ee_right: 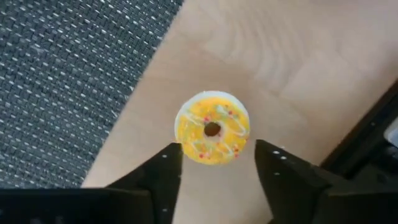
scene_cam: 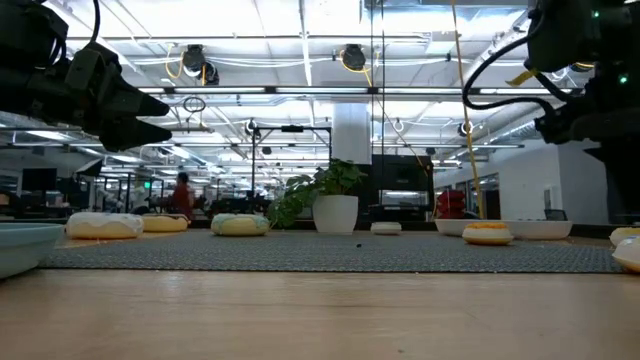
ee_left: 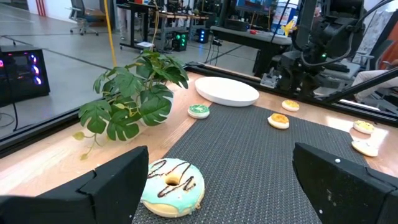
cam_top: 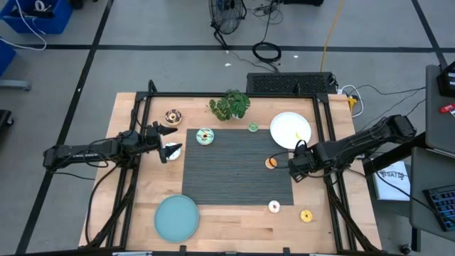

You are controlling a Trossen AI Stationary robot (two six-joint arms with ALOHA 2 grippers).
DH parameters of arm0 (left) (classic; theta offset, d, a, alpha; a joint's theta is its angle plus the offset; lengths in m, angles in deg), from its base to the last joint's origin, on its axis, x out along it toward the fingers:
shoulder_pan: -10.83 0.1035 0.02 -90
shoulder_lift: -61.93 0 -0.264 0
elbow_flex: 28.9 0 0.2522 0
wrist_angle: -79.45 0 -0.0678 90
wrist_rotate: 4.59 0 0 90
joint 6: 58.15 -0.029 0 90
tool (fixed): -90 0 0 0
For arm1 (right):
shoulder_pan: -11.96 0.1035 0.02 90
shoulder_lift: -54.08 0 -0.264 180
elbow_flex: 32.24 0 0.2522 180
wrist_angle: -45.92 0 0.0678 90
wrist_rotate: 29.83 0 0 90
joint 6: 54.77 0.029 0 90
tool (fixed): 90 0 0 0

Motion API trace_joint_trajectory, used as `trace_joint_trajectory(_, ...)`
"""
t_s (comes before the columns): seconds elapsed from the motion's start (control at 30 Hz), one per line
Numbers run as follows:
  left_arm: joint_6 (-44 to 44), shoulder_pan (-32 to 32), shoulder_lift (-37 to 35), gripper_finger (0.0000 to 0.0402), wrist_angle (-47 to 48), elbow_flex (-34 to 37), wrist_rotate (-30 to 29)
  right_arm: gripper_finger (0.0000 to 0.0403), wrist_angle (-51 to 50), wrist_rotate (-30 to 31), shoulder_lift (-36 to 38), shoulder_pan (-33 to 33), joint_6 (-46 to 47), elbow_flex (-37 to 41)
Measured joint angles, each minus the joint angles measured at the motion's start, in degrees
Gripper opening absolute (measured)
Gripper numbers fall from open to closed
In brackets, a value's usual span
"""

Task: Pick & Place donuts
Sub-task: Put the top small yellow donut on the blue plate

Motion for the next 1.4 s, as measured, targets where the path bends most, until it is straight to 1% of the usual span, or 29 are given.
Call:
trace_joint_trajectory(0.07, 0.0, 0.0, 0.0, 0.0392, 0.0, 0.0, 0.0, 0.0227, 2.0, 0.0, 0.0, 0.0, 0.0, 1.2)
trace_joint_trajectory(0.13, 0.0, 0.0, 0.0, 0.0392, 0.0, 0.0, 0.0, 0.0244, 5.0, 0.0, 0.0, 0.0, 0.0, 2.9)
trace_joint_trajectory(0.27, 0.0, 0.0, 0.0, 0.0392, 0.0, 0.0, 0.0, 0.0251, 8.6, 0.0, 0.0, 0.0, 1.6, 6.2)
trace_joint_trajectory(0.47, 0.0, 0.0, 0.0, 0.0392, 0.0, 0.0, 0.0, 0.0233, 11.4, -0.1, 0.1, 0.0, 4.2, 9.0)
trace_joint_trajectory(0.7, 0.0, 0.0, 0.0, 0.0392, 0.0, 0.0, 0.0, 0.0216, 14.6, -2.6, 0.1, 0.0, 4.3, 9.3)
trace_joint_trajectory(0.83, 0.0, 0.0, 0.0, 0.0392, 0.0, 0.0, 0.0, 0.0211, 15.8, -3.6, 0.1, 0.1, 2.6, 9.4)
trace_joint_trajectory(1.1, 0.0, 0.0, 0.0, 0.0392, 0.0, 0.0, 0.0, 0.0204, 14.3, -4.0, 0.1, 0.1, 2.8, 9.4)
trace_joint_trajectory(1.23, 0.0, 0.0, 0.0, 0.0392, 0.0, 0.0, 0.0, 0.0182, 16.1, -3.1, 0.1, 0.1, 1.5, 9.4)
trace_joint_trajectory(1.4, 0.0, 0.0, 0.0, 0.0392, 0.0, 0.0, 0.0, 0.015, 22.5, -0.7, 0.1, 0.2, -0.5, 9.5)
